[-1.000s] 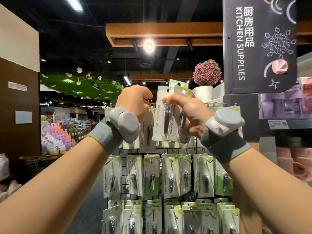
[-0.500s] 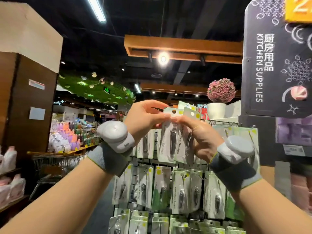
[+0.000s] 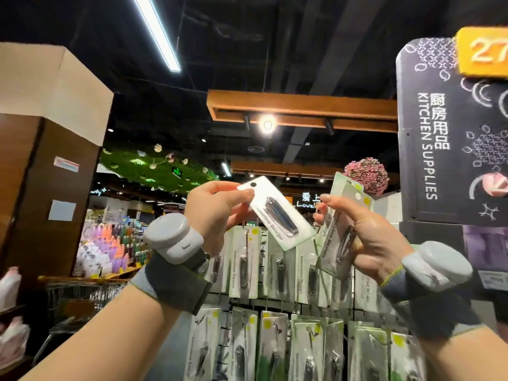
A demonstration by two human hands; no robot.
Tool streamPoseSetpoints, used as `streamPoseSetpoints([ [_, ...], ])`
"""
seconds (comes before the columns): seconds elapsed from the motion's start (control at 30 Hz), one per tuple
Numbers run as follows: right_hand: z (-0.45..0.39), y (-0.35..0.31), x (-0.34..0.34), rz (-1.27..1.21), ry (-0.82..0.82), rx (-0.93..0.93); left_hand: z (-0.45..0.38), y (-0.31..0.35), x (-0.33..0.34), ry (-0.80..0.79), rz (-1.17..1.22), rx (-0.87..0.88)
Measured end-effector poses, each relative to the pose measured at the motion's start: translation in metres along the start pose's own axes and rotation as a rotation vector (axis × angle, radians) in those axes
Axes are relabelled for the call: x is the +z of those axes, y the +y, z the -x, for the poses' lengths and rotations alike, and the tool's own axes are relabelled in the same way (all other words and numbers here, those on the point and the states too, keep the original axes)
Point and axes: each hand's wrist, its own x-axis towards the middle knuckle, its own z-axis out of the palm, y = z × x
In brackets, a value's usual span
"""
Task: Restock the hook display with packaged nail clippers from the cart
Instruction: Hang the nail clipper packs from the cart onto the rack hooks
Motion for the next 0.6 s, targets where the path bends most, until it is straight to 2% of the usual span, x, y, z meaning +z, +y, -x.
streamPoseSetpoints([
  [0.3, 0.002, -0.004, -0.001, 0.022, 0.000, 0.017, -0.006, 0.006, 0.005, -0.023, -0.022, -0.052],
  [0.6, 0.008, -0.005, -0.014, 0.061, -0.010, -0.054, 0.001, -0.005, 0.011, -0.147, -0.291, 0.169],
])
